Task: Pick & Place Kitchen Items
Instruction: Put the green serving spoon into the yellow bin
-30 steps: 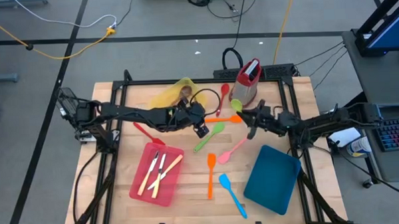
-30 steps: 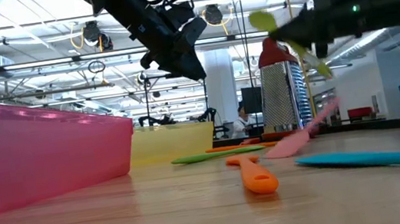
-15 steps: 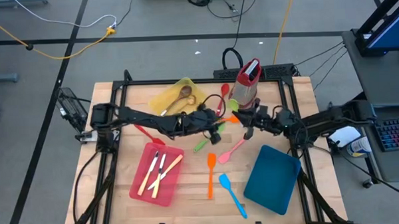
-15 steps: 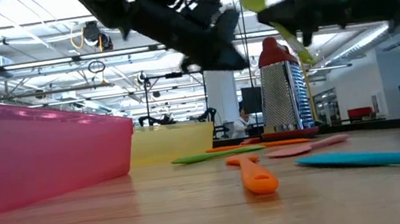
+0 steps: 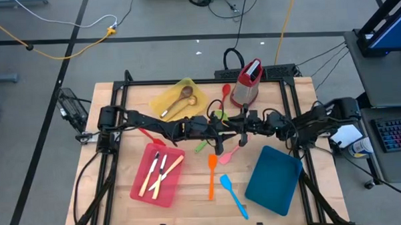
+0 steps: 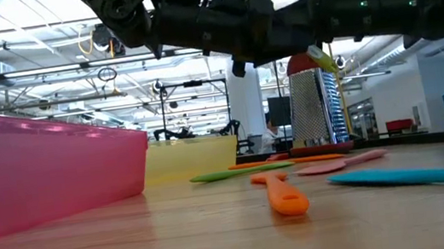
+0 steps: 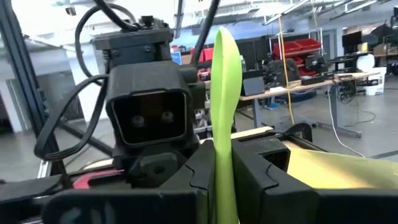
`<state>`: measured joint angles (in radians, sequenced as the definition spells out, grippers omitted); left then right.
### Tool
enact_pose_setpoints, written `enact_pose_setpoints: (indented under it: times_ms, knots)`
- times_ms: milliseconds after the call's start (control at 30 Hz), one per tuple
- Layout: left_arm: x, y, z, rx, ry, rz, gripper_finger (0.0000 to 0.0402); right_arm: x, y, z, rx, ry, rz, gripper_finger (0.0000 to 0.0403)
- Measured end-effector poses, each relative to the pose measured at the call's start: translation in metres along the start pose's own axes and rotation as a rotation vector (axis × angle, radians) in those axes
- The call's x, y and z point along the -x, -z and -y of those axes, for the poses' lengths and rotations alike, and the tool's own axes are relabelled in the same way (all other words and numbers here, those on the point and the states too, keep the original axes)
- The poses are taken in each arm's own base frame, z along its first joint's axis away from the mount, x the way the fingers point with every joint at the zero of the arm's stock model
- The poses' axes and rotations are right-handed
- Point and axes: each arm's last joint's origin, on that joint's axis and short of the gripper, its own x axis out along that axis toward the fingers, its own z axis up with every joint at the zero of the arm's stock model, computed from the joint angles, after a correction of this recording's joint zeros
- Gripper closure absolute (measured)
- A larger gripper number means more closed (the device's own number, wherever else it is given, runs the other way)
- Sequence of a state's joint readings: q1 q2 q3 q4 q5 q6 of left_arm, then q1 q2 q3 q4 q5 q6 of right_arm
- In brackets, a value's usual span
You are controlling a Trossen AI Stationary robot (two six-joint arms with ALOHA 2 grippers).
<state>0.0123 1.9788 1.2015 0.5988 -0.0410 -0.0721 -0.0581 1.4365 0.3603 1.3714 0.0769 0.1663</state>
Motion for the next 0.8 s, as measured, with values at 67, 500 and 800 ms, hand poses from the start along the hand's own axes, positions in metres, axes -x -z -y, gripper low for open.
enact_pose_setpoints:
  times_ms: [67,500,800]
  knots:
    - [0.000,0.000,0.000,0.027,-0.001,-0.005,0.0305,0.000,-0.001,-0.002,0.002,-0.007,0.014,0.0380]
    - [0.008,-0.020,-0.001,-0.037,-0.012,0.064,0.0305,0.022,-0.045,-0.020,0.074,-0.183,0.269,0.0379]
    - [0.010,-0.036,0.005,-0.122,0.146,0.249,0.0305,0.022,-0.044,-0.021,0.104,-0.210,0.270,0.0381]
